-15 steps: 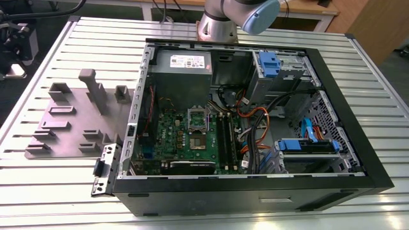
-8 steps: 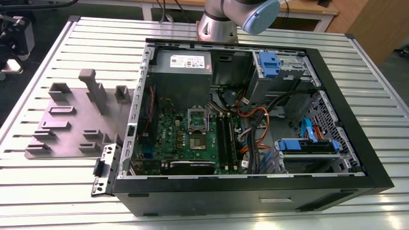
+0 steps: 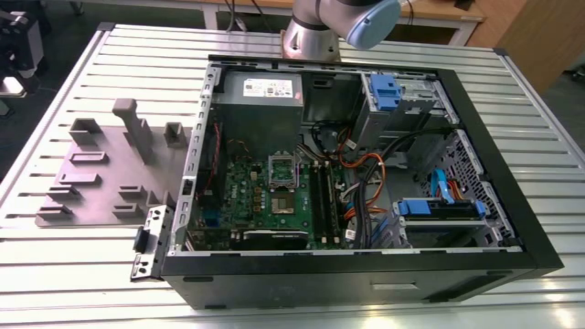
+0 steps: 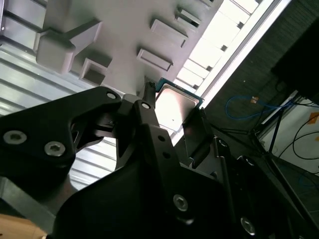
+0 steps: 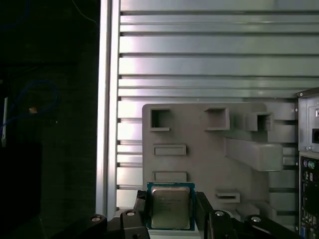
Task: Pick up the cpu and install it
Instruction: 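Pick up the cpu and move it towards the insertion slot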
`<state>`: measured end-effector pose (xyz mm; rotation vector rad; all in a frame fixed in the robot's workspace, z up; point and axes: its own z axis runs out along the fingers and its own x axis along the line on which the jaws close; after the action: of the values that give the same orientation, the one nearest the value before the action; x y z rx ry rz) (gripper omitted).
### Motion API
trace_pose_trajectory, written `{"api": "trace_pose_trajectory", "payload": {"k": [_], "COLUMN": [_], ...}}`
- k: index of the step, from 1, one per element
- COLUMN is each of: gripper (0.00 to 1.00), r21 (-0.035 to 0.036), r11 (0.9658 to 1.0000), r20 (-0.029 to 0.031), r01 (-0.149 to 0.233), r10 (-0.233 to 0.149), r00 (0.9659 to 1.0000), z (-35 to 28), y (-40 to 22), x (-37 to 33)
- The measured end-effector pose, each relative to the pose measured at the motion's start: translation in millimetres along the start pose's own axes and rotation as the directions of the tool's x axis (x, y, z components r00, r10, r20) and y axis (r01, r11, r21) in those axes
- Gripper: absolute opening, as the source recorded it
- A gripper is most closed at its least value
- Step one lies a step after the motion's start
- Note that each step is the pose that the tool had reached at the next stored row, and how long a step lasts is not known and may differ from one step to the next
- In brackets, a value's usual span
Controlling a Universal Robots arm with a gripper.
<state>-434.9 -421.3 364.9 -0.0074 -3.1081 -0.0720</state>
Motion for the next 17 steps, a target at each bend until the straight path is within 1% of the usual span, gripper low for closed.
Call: {"api": "trace_pose_trajectory", "payload": {"k": [9,17], "gripper": [0.47,0.47], "r21": [0.0000,0.0000], "r11": [1.0000,1.0000], "r20": [0.0001,-0.0001], "r01": [0.000,0.000], "r10": [0.000,0.000], "r00": [1.0000,1.0000], "z": [-14.5,-24.8], "y": [0.7,1.2], "x": [0.5,0.8]}}
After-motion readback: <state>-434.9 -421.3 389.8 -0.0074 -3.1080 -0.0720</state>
